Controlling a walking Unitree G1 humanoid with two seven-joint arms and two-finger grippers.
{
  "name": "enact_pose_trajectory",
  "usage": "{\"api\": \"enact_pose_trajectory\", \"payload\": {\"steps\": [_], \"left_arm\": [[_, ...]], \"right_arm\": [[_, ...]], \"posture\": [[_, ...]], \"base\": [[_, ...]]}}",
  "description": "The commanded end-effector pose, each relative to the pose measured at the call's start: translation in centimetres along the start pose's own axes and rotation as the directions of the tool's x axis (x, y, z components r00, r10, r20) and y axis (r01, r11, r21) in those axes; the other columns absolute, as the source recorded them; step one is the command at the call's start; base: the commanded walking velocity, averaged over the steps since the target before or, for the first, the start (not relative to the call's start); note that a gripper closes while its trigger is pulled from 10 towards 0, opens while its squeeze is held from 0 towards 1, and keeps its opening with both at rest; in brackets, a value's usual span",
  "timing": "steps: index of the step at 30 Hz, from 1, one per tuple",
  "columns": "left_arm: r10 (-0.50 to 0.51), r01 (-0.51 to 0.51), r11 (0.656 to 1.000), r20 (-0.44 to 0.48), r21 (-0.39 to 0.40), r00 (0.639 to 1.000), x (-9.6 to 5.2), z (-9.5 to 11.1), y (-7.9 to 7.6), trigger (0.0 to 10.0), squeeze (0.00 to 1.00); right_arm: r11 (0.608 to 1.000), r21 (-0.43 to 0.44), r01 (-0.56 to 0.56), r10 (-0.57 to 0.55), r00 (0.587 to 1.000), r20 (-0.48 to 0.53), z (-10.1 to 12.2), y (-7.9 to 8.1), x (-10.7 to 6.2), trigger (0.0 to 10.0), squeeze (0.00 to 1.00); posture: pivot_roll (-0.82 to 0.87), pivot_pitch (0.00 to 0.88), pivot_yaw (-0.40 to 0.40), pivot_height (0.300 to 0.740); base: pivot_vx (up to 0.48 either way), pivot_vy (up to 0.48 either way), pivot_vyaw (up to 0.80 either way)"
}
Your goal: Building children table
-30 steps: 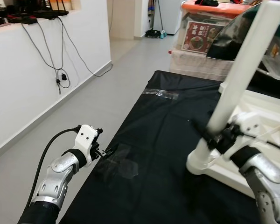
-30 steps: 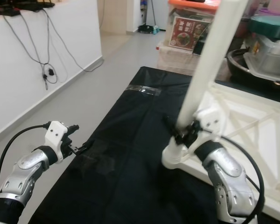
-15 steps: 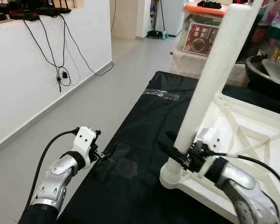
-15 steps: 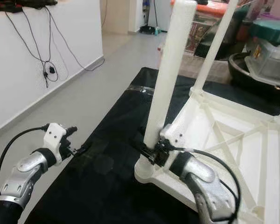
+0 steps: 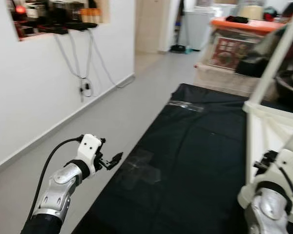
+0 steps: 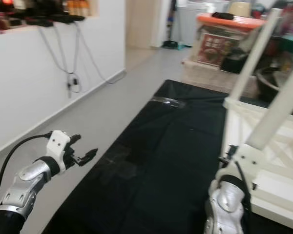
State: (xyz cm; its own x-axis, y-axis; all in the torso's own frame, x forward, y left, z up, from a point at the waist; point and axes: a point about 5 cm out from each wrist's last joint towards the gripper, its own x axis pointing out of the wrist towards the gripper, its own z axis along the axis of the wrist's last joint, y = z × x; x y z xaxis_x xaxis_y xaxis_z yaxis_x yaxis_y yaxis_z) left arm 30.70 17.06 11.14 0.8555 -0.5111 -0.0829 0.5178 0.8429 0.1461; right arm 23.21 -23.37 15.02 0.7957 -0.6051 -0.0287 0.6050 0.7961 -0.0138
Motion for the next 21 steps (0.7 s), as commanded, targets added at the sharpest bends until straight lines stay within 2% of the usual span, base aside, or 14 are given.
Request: {"api": "enact_pose_trajectory", "payload": {"steps": [1, 3, 4, 6, 8, 9, 12, 13, 14, 15, 16, 18, 19, 21], "left_arm": [[-0.013, 0.013, 1.000, 0.001, 0.000, 1.000, 0.0, -0.1, -0.3, 10.0, 0.00], [-0.010, 0.010, 1.000, -0.002, -0.002, 1.000, -0.1, -0.2, -0.3, 10.0, 0.00], [-0.009, 0.009, 1.000, -0.003, -0.003, 1.000, -0.1, -0.2, -0.4, 10.0, 0.00], [-0.009, 0.009, 1.000, -0.003, -0.006, 1.000, -0.2, -0.2, -0.4, 10.0, 0.00], [-0.009, 0.009, 1.000, -0.001, -0.006, 1.000, -0.2, -0.2, -0.4, 10.0, 0.00], [-0.007, 0.007, 1.000, -0.001, -0.007, 1.000, -0.2, -0.2, -0.4, 10.0, 0.00], [-0.005, 0.005, 1.000, -0.002, -0.007, 1.000, -0.2, -0.2, -0.3, 10.0, 0.00], [-0.004, 0.004, 1.000, -0.002, -0.008, 1.000, -0.2, -0.2, -0.3, 10.0, 0.00], [-0.004, 0.004, 1.000, 0.000, -0.009, 1.000, -0.2, -0.2, -0.3, 10.0, 0.00], [-0.006, 0.006, 1.000, 0.002, -0.007, 1.000, -0.2, -0.1, -0.3, 10.0, 0.00], [-0.006, 0.006, 1.000, 0.002, -0.007, 1.000, -0.2, -0.1, -0.3, 10.0, 0.00], [-0.007, 0.007, 1.000, 0.002, -0.007, 1.000, -0.3, -0.1, -0.3, 10.0, 0.00], [-0.007, 0.007, 1.000, 0.002, -0.007, 1.000, -0.3, -0.1, -0.3, 10.0, 0.00], [-0.008, 0.008, 1.000, -0.003, -0.008, 1.000, -0.1, -0.3, -0.3, 10.0, 0.00]], "right_arm": [[0.996, -0.063, -0.056, 0.051, 0.995, -0.084, -1.4, 0.5, 0.1, 10.0, 0.00], [0.993, -0.050, -0.102, 0.099, 0.993, -0.061, -0.8, 1.2, 0.2, 10.0, 0.00], [0.993, 0.011, -0.122, 0.122, 0.993, -0.005, 0.2, 1.7, 0.5, 10.0, 1.00], [0.980, 0.102, -0.172, 0.159, 0.980, 0.119, 2.8, 2.3, 1.6, 10.0, 1.00], [0.973, 0.129, -0.191, 0.167, 0.970, 0.174, 4.0, 2.3, 2.1, 10.0, 1.00], [0.962, 0.143, -0.232, 0.193, 0.951, 0.240, 5.8, 2.0, 3.2, 10.0, 0.00], [0.954, 0.151, -0.258, 0.208, 0.936, 0.284, 7.0, 1.6, 3.9, 10.0, 0.00], [0.928, 0.158, -0.338, 0.277, 0.908, 0.314, 8.1, 1.5, 4.4, 10.0, 0.00], [0.860, 0.124, -0.495, 0.429, 0.832, 0.351, 9.3, 1.6, 4.4, 10.0, 0.00], [0.740, 0.047, -0.671, 0.617, 0.704, 0.351, 9.7, 2.1, 3.6, 10.0, 0.00], [0.740, 0.047, -0.671, 0.617, 0.704, 0.351, 9.7, 2.1, 3.6, 10.0, 0.00], [0.527, -0.053, -0.848, 0.822, 0.492, 0.288, 9.1, 2.7, 2.1, 10.0, 0.00], [0.527, -0.053, -0.848, 0.822, 0.492, 0.288, 9.1, 2.7, 2.1, 10.0, 0.00], [0.369, -0.095, -0.925, 0.923, 0.352, 0.158, 6.2, 3.5, 0.8, 10.0, 0.00]], "posture": [[0.03, 0.000, -0.041, 0.740], [0.03, 0.000, -0.042, 0.740], [0.03, 0.000, -0.044, 0.740], [0.04, 0.000, -0.048, 0.740], [0.04, 0.000, -0.048, 0.740], [0.04, 0.000, -0.050, 0.740], [0.04, 0.000, -0.050, 0.740], [0.04, 0.000, -0.049, 0.740], [0.04, 0.000, -0.050, 0.740], [0.04, 0.000, -0.052, 0.740], [0.04, 0.000, -0.052, 0.740], [0.04, 0.000, -0.052, 0.740], [0.04, 0.000, -0.052, 0.740], [0.04, 0.000, -0.053, 0.740]], "base": [[0.000, 0.000, 0.00], [0.000, 0.000, 0.00], [0.000, 0.000, 0.00], [0.000, 0.000, 0.00], [0.000, 0.000, 0.00], [0.000, 0.000, 0.00], [0.000, 0.000, 0.00], [0.000, 0.000, 0.00], [0.000, 0.000, 0.00], [0.000, 0.000, 0.00], [0.000, 0.000, 0.00], [0.000, 0.000, 0.00], [0.000, 0.000, 0.00], [0.000, 0.000, 0.00]]}}
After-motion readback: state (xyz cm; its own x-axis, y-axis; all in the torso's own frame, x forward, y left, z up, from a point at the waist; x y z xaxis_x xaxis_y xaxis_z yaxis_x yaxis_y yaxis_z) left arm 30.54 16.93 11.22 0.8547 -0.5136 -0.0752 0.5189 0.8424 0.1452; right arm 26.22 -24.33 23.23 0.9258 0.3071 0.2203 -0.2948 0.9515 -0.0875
